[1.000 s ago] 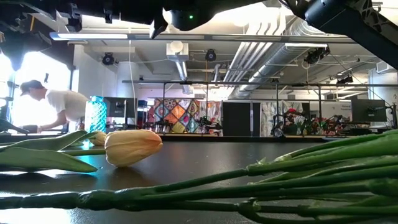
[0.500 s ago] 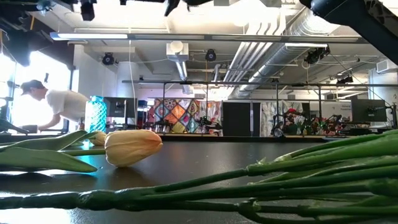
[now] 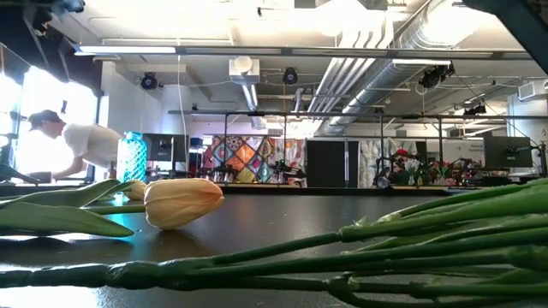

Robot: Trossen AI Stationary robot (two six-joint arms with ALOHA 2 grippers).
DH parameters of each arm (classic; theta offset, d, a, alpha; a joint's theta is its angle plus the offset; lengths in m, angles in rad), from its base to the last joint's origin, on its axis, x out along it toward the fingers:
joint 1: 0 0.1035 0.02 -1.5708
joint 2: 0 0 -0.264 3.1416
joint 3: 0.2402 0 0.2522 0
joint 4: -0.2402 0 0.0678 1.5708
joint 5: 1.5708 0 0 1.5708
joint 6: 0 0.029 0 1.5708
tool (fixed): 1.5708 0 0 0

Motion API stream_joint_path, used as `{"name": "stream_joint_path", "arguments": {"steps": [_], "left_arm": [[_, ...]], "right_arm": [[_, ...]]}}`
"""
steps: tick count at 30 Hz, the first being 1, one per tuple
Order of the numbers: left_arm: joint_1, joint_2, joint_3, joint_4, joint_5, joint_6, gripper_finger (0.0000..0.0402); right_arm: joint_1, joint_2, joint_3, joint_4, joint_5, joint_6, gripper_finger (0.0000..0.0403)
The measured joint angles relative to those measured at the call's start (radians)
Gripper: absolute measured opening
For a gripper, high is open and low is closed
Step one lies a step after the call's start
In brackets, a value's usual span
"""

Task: Sort flowers into vase by color
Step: Put the blue flowers into the red vase

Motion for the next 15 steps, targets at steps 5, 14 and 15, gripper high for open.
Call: {"name": "stream_joint_path", "arguments": {"steps": [5,14,15], "left_arm": [[0.000,0.001,0.000,-0.003,0.002,-0.001,0.0226],[0.000,0.001,0.000,-0.006,0.021,0.010,0.0211],[0.000,0.001,0.000,-0.006,0.015,0.016,0.0210]], "right_arm": [[0.003,-0.080,0.000,-0.180,0.100,0.037,0.0227],[0.048,-0.198,0.000,-0.644,0.382,0.211,0.0227],[0.059,-0.208,0.000,-0.693,0.408,0.236,0.0227]]}}
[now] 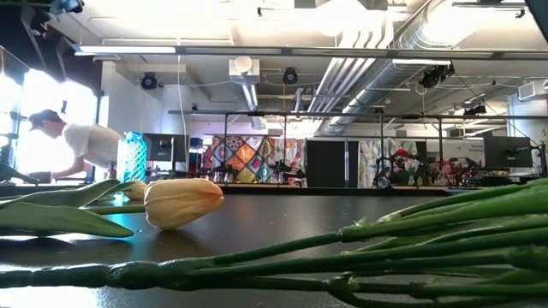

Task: Sort flowers into vase by color
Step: Put the blue flowers into the red vase

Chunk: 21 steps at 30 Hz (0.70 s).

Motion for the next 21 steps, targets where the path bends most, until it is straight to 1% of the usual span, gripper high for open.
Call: {"name": "stream_joint_path", "arguments": {"steps": [3,6,9,12,16,19,21], "left_arm": [[0.000,0.000,0.000,-0.001,-0.005,0.008,0.0206],[0.000,0.000,0.000,-0.005,0.007,0.027,0.0200],[0.000,0.000,0.000,-0.009,0.012,0.029,0.0194],[0.000,0.000,0.000,-0.010,0.012,0.031,0.0189],[0.000,0.000,0.000,-0.011,0.012,0.030,0.0184],[0.000,0.000,0.000,-0.011,0.012,0.034,0.0184],[0.000,0.000,0.000,-0.010,0.012,0.041,0.0184]], "right_arm": [[0.033,-0.014,0.000,-0.129,0.055,0.085,0.0227],[0.075,-0.011,-0.001,-0.228,0.081,0.183,0.0227],[0.125,-0.012,-0.029,-0.264,0.106,0.276,0.0227],[0.186,-0.009,-0.038,-0.343,0.149,0.378,0.0227],[0.274,-0.011,-0.037,-0.371,0.221,0.523,0.0226],[0.341,-0.003,-0.040,-0.366,0.239,0.622,0.0222],[0.380,0.005,-0.068,-0.339,0.240,0.676,0.0215]]}}
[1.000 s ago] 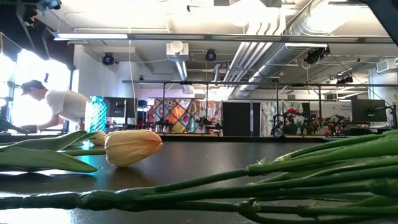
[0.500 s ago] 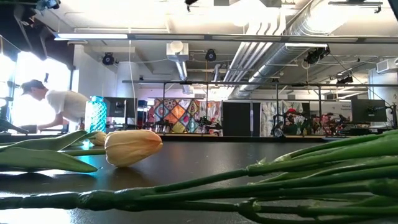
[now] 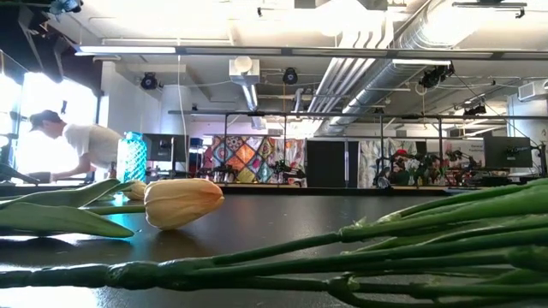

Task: Sort flowers into vase by color
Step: Put the blue flowers into the red vase

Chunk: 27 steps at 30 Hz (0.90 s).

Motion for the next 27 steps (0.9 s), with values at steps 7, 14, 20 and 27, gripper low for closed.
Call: {"name": "stream_joint_path", "arguments": {"steps": [7,14,20,27], "left_arm": [[0.000,0.000,0.000,0.001,0.000,0.003,0.0184],[0.000,0.000,0.000,0.002,0.003,-0.006,0.0184],[0.000,0.000,0.000,0.002,0.038,-0.007,0.0184],[0.000,0.001,0.000,0.002,0.040,-0.007,0.0184]], "right_arm": [[0.072,0.023,-0.250,0.279,-0.052,0.131,0.0197],[0.094,0.024,-0.504,0.533,-0.144,0.177,0.0197],[0.094,0.024,-0.657,0.782,-0.247,0.128,0.0197],[0.093,0.024,-0.706,0.833,-0.257,0.050,0.0197]]}}
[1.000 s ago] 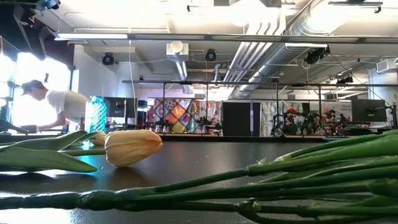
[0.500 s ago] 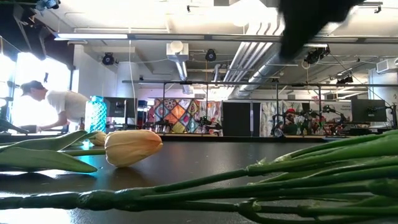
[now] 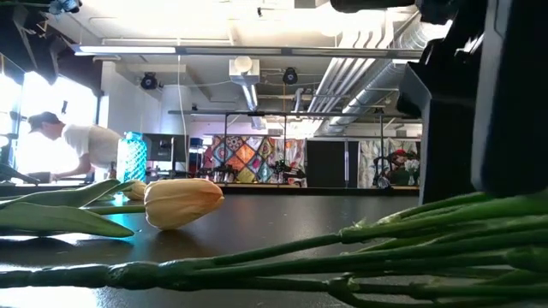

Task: Sort flowers into vase by color
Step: Put the blue flowers into the red vase

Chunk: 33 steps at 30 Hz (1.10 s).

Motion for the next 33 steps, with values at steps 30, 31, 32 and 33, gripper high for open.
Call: {"name": "stream_joint_path", "arguments": {"steps": [30,31,32,33], "left_arm": [[0.000,0.000,0.000,-0.002,0.016,-0.090,0.0184],[0.000,0.000,0.000,-0.002,0.016,-0.088,0.0184],[0.000,0.000,0.000,-0.003,0.016,-0.078,0.0184],[0.000,0.000,0.000,-0.002,0.016,-0.070,0.0184]], "right_arm": [[-0.079,0.072,0.183,-0.218,0.076,-0.099,0.0015],[-0.089,0.072,0.202,-0.244,0.080,-0.099,0.0011],[-0.101,0.072,0.223,-0.266,0.080,-0.101,0.0006],[-0.113,0.072,0.246,-0.290,0.080,-0.102,0.0004]]}}
